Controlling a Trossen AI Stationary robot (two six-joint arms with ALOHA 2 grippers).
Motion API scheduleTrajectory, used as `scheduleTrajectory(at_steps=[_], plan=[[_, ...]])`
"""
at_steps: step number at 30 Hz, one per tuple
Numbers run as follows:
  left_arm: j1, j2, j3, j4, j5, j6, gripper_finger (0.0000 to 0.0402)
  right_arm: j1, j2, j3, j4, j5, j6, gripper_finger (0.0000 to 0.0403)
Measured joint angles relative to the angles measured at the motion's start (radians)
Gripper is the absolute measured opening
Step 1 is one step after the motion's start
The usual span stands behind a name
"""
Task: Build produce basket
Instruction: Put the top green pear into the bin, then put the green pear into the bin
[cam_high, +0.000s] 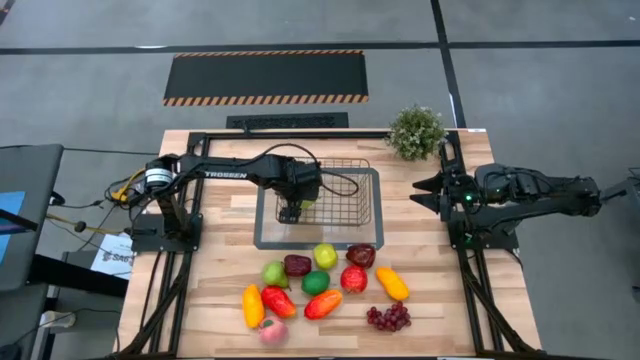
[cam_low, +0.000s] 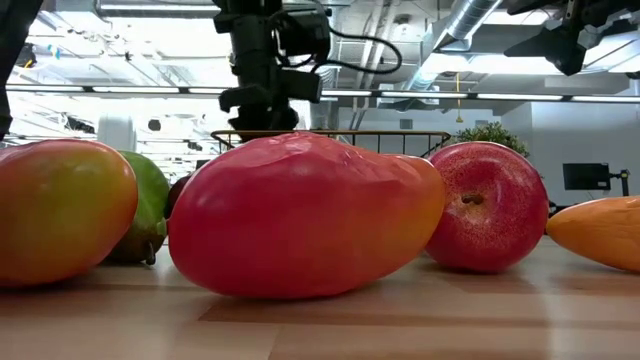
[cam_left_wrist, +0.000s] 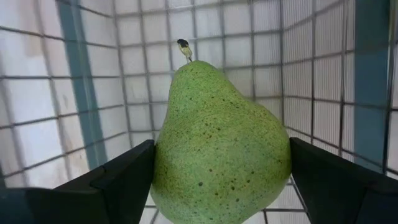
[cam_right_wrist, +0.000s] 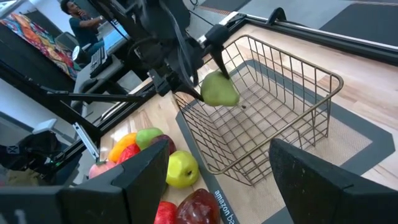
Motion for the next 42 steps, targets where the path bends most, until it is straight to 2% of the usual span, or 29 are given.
scheduleTrajectory(at_steps=[17, 27, 42], plan=[[-0.001, 0.0, -0.002, 0.024, 0.055, 0.004, 0.0321, 0.0, 0.0, 0.0, 0.0, 0.0, -0.001, 0.03], [-0.005, 0.0, -0.002, 0.015, 0.039, -0.011, 0.0358, 0.0, 0.0, 0.0, 0.0, 0.0, -0.003, 0.03], [-0.008, -0.001, 0.005, 0.004, 0.073, -0.044, 0.0361, 0.0, 0.0, 0.0, 0.0, 0.0, -0.003, 0.03]])
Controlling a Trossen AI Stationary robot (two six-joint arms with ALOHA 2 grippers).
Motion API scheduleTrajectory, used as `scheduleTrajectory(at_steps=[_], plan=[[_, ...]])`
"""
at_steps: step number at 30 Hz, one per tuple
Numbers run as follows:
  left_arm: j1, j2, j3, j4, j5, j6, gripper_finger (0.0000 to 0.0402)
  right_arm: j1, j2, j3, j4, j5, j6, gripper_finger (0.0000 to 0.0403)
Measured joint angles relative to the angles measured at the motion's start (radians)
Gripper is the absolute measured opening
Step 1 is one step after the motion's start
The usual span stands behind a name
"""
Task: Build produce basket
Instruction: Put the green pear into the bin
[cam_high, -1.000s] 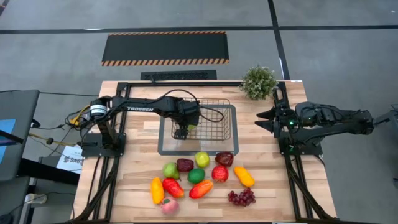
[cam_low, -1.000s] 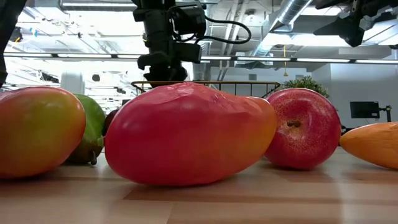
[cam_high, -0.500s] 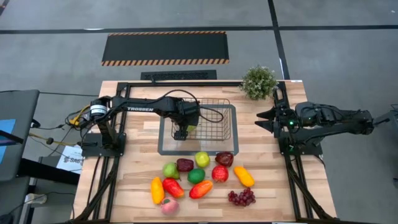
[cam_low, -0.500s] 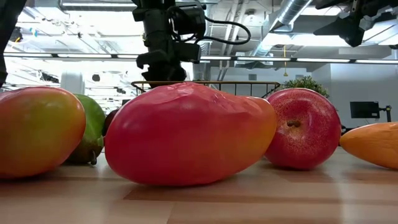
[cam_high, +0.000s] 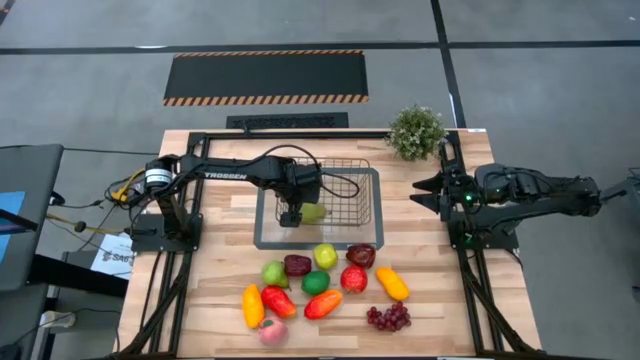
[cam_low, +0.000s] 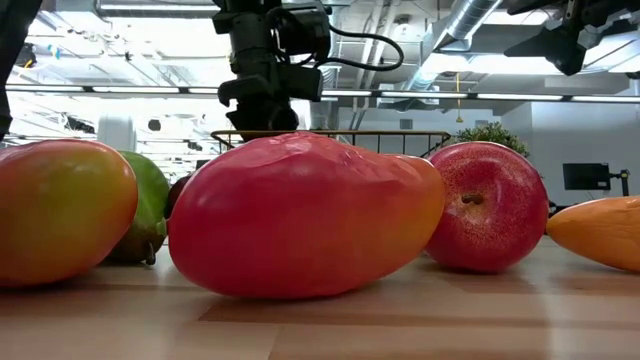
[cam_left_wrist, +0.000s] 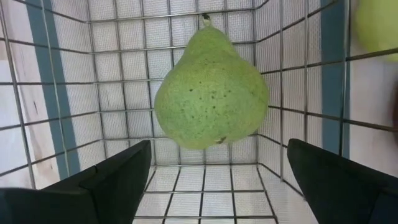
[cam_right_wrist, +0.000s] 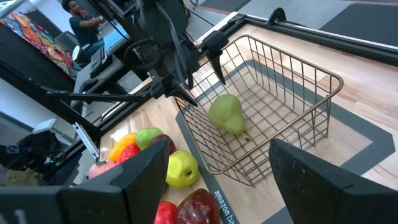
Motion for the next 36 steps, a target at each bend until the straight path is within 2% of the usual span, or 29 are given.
scheduleTrajectory(at_steps=[4, 7, 11, 17, 20, 23, 31, 36], plan=[[0.0, 0.0, 0.085, -0.069, 0.013, -0.022, 0.0361, 0.0, 0.0, 0.0, 0.0, 0.0, 0.0, 0.03], [0.0, 0.0, 0.208, -0.19, 0.028, -0.044, 0.0362, 0.0, 0.0, 0.0, 0.0, 0.0, 0.0, 0.03], [-0.014, -0.002, 0.376, -0.36, 0.09, -0.147, 0.0362, 0.0, 0.0, 0.0, 0.0, 0.0, 0.001, 0.03], [-0.129, -0.007, 0.529, -0.616, 0.187, -0.281, 0.0362, 0.0, 0.0, 0.0, 0.0, 0.0, 0.003, 0.03], [-0.228, -0.025, 0.535, -0.66, 0.236, -0.362, 0.0362, 0.0, 0.0, 0.0, 0.0, 0.0, 0.003, 0.03], [-0.333, -0.041, 0.527, -0.658, 0.228, -0.496, 0.0362, 0.0, 0.0, 0.0, 0.0, 0.0, 0.003, 0.03], [-0.575, -0.042, 0.495, -0.62, -0.02, -0.818, 0.0362, 0.0, 0.0, 0.0, 0.0, 0.0, 0.0, 0.03], [-0.643, -0.041, 0.372, -0.523, -0.047, -0.866, 0.0362, 0.0, 0.0, 0.0, 0.0, 0.0, 0.0, 0.03]])
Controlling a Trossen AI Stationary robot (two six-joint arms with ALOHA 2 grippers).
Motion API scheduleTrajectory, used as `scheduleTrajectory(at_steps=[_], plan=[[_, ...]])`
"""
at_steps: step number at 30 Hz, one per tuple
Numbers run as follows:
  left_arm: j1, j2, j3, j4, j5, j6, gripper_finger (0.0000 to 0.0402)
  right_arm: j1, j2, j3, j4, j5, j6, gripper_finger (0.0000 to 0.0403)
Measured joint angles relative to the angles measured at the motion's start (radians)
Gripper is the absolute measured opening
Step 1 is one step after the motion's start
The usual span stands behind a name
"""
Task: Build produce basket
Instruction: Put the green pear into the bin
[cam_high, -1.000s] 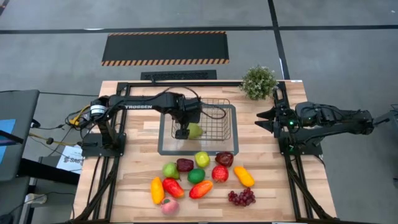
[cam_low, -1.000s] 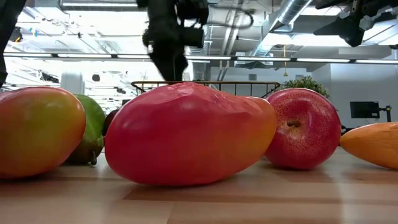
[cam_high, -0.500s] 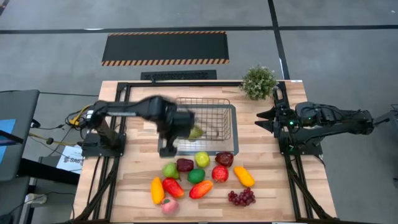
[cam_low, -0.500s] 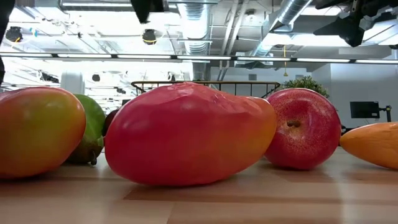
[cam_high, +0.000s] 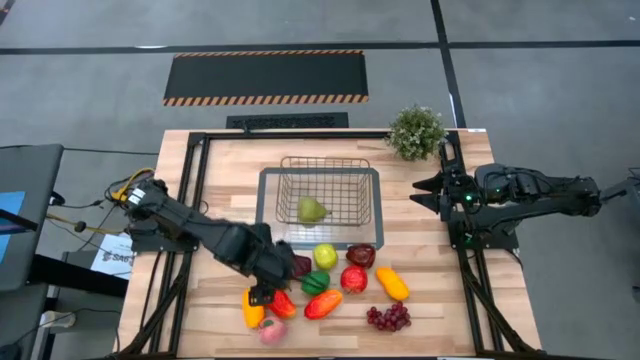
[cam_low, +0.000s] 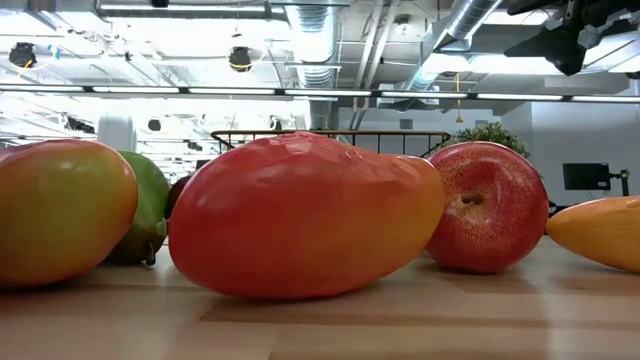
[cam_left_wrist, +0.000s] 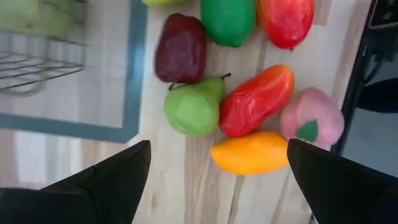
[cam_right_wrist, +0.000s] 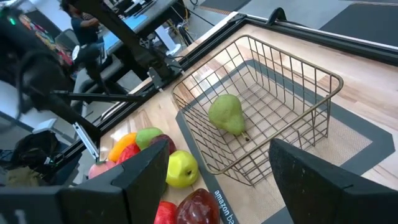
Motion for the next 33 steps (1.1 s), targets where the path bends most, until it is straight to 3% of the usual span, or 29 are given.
scheduleTrajectory(at_steps=[7, 12, 18, 24, 33], plan=[[0.001, 0.001, -0.261, 0.205, 0.016, 0.092, 0.0362, 0.0, 0.0, 0.0, 0.0, 0.0, 0.0, 0.03], [0.039, 0.001, -0.396, 0.319, 0.034, 0.054, 0.0362, 0.0, 0.0, 0.0, 0.0, 0.0, 0.0, 0.03], [0.056, -0.002, -0.432, 0.343, -0.013, -0.123, 0.0361, 0.0, 0.0, 0.0, 0.0, -0.003, 0.0, 0.03], [0.024, -0.003, -0.432, 0.468, -0.012, -0.183, 0.0361, 0.0, 0.0, 0.0, 0.0, -0.003, 0.0, 0.03], [0.03, -0.004, -0.448, 0.402, -0.117, -0.35, 0.0361, 0.0, 0.0, 0.0, 0.0, -0.003, 0.0, 0.03]])
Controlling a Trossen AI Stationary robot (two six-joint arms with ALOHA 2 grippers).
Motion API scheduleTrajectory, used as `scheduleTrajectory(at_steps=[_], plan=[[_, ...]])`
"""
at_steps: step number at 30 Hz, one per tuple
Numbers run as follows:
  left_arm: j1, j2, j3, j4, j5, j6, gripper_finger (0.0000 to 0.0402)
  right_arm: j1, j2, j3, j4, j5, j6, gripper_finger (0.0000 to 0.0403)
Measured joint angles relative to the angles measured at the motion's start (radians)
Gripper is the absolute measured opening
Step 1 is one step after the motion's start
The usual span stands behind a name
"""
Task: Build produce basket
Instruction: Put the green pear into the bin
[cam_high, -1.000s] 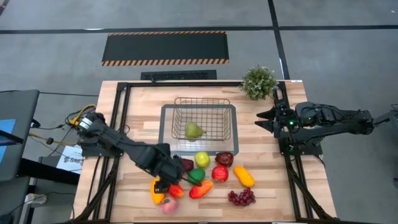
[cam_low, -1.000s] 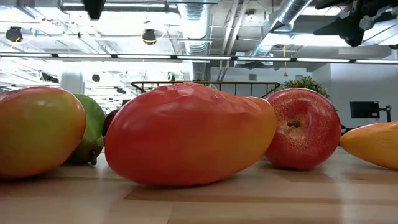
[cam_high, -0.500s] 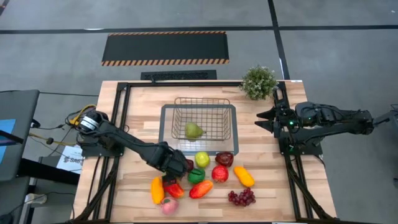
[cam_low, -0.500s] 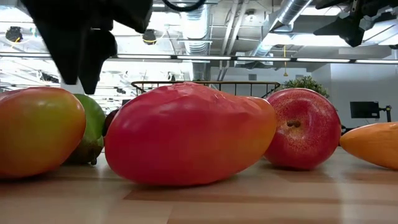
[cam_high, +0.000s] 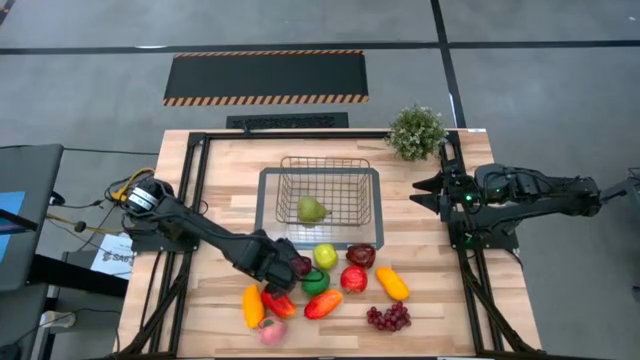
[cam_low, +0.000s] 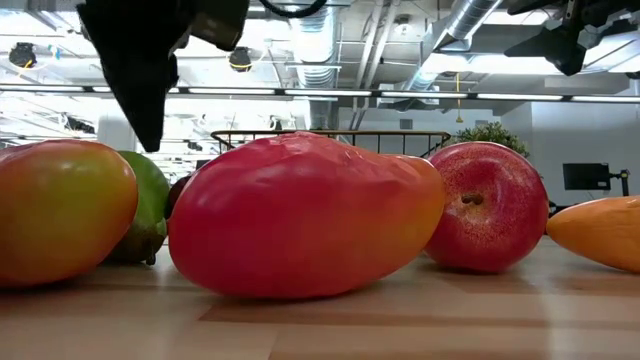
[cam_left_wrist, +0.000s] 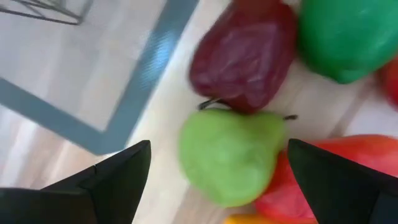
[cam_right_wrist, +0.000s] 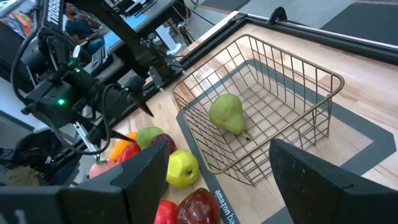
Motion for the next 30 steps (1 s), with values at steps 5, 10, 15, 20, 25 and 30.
scheduleTrajectory(at_steps=[5, 10, 15, 20, 25, 30], plan=[[0.0, 0.0, 0.0, 0.0, 0.033, -0.066, 0.0362, 0.0, 0.0, 0.0, -0.001, 0.0, 0.0, 0.03], [0.0, 0.016, 0.001, -0.044, 0.051, -0.134, 0.0371, 0.0, 0.0, 0.0, -0.001, 0.0, 0.0, 0.03], [0.0, 0.036, 0.001, -0.036, 0.065, -0.142, 0.038, 0.0, 0.0, 0.0, -0.002, -0.001, 0.0, 0.03], [0.0, 0.063, 0.001, -0.012, 0.078, -0.133, 0.0385, 0.0, 0.0, 0.0, -0.003, -0.001, 0.0, 0.03], [0.0, 0.113, 0.001, 0.006, 0.107, -0.107, 0.0385, 0.001, 0.0, 0.0, -0.012, -0.001, 0.001, 0.03], [0.004, 0.138, 0.003, 0.028, 0.117, -0.058, 0.0385, 0.001, -0.001, 0.0, -0.014, -0.001, 0.003, 0.03]])
